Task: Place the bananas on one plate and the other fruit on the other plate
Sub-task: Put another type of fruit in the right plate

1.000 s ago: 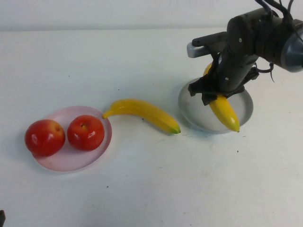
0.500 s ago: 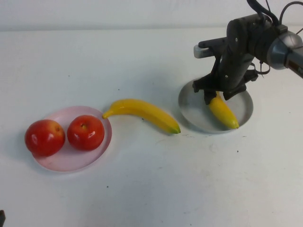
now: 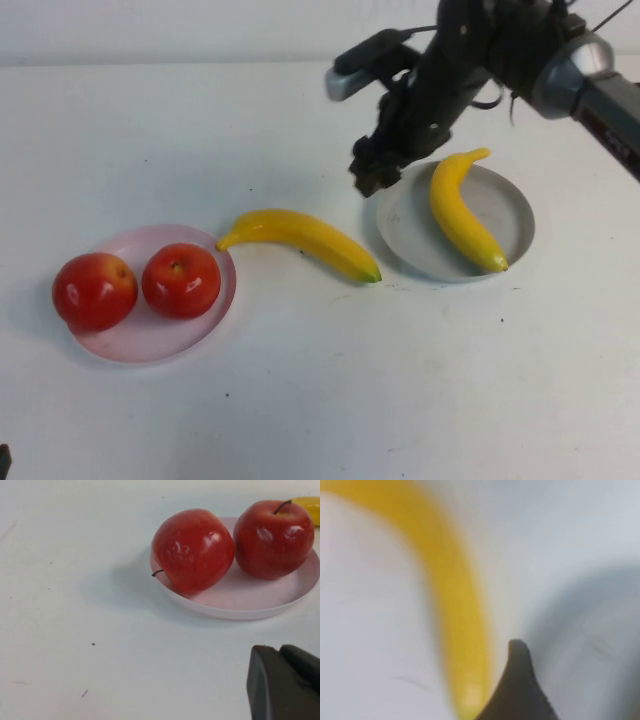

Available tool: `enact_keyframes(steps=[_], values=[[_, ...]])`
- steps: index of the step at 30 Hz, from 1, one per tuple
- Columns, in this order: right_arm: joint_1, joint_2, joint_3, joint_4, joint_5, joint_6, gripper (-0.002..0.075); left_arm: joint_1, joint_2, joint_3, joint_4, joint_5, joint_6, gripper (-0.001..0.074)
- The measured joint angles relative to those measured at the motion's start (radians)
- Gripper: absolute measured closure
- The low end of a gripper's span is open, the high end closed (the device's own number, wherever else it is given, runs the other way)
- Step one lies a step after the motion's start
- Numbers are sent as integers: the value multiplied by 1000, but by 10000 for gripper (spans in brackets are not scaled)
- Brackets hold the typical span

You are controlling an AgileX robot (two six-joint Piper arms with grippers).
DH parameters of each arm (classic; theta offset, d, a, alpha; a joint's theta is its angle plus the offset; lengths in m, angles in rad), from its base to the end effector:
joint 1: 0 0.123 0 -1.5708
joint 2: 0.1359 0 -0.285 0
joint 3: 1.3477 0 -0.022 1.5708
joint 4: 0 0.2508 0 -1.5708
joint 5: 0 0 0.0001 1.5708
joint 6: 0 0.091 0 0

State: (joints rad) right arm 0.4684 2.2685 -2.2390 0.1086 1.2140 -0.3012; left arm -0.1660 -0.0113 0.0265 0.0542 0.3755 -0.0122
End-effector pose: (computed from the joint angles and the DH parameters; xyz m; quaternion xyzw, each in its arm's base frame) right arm 0.4390 0.2325 0.2682 -0.3593 0.9087 0.0706 0.2003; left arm 0.0522 -0.0069 0.1712 0.0763 0.8021 -0.0298 0.5916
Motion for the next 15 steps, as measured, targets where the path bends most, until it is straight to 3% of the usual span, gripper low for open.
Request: enact_keyframes(steps=[7, 15], values=[[133, 44, -2, 146, -80, -404, 271, 0, 0, 0, 0, 0, 0, 734], [171, 135, -4, 115, -191, -501, 272, 0, 0, 0, 0, 0, 0, 734]])
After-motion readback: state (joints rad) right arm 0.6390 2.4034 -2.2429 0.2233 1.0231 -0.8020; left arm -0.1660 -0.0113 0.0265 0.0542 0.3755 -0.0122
